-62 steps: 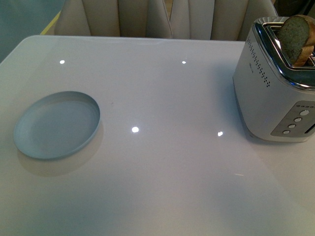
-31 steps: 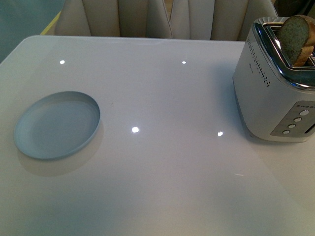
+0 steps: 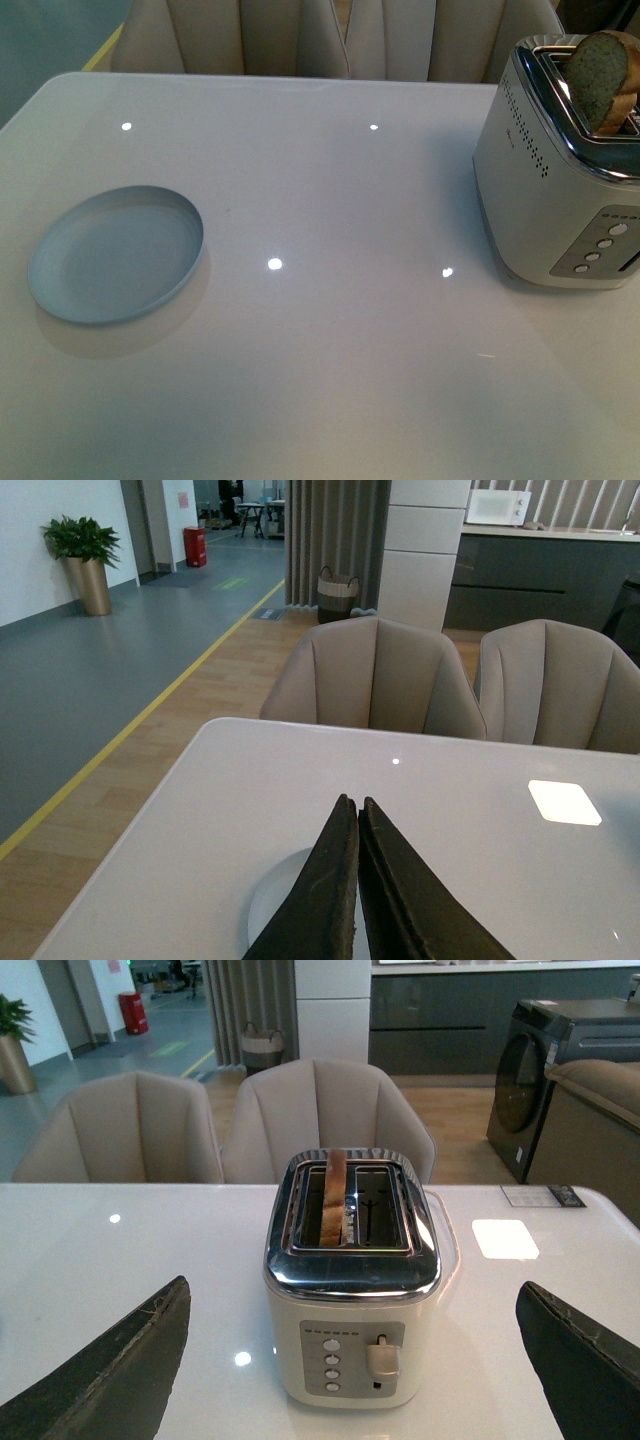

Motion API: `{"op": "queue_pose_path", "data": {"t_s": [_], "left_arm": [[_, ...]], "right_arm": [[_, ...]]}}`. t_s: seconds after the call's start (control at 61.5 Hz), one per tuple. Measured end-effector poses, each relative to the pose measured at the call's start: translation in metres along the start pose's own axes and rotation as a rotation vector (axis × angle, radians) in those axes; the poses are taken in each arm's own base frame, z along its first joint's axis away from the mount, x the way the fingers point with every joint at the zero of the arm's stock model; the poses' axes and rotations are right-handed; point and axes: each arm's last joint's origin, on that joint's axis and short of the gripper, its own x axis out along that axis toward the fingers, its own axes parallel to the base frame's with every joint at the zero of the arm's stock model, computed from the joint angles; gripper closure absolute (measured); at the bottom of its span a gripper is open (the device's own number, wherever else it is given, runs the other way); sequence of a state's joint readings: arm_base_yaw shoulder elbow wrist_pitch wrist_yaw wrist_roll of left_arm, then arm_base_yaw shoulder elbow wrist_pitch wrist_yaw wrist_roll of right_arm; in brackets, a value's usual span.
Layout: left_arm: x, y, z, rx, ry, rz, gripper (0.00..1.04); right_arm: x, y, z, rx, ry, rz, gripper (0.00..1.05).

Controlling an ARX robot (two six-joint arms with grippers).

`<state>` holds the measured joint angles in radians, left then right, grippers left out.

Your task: Left arm holds plate, right arm toasts bread

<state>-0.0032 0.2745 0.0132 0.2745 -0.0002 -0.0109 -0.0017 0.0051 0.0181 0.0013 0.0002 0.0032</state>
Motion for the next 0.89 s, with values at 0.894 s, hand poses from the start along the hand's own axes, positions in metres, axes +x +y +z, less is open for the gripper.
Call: {"op": "queue_pose_path", "data": {"t_s": [0.894], "left_arm": [[-0.018, 0.000, -0.003, 0.000, 0.005, 0.000, 0.85]], "right_arm": [[0.000, 0.000, 0.000, 0.000, 0.000, 0.000, 0.09]]}}
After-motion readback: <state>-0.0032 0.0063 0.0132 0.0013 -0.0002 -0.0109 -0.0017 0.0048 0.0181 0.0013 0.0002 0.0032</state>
